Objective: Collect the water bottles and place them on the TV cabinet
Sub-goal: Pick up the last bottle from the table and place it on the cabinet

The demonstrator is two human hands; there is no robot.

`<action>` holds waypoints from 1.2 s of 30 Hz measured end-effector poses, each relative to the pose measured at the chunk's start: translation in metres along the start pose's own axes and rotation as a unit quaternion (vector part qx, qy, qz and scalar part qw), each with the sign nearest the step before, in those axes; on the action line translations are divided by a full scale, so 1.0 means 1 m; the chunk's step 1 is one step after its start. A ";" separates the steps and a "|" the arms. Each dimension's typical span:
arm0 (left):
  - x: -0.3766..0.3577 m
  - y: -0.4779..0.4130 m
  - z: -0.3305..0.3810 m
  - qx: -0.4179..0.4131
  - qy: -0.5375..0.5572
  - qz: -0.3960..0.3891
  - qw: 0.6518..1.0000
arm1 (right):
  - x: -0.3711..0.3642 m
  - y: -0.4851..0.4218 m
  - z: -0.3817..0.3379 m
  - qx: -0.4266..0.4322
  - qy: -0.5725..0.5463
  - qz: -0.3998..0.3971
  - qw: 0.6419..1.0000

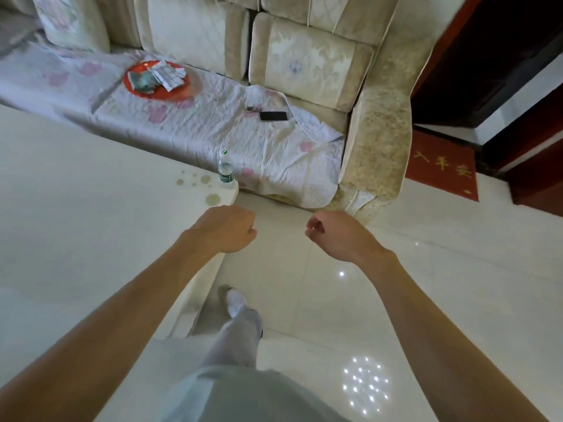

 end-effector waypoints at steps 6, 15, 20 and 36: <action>0.013 -0.068 -0.067 0.018 0.054 0.031 0.998 | 0.017 -0.098 -0.020 -0.002 0.046 -0.020 0.999; 0.035 -0.108 -0.200 0.090 0.096 0.057 0.990 | 0.018 -0.231 -0.094 0.045 0.069 -0.066 0.994; 0.022 -0.109 -0.245 0.143 0.147 0.091 0.974 | -0.006 -0.283 -0.124 0.062 0.088 -0.109 0.988; -0.076 -0.170 -0.306 0.327 0.292 0.021 0.899 | -0.130 -0.452 -0.128 0.060 0.118 -0.237 0.962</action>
Point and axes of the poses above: each hand's wrist, its own y-axis away from the middle knuckle, its own x-axis out of the back of the hand, z = x × y, the point moved 10 cm from there along -y, towards the middle knuckle, and after that the axes turned 5 degrees about -x, right-handed, at the moved point
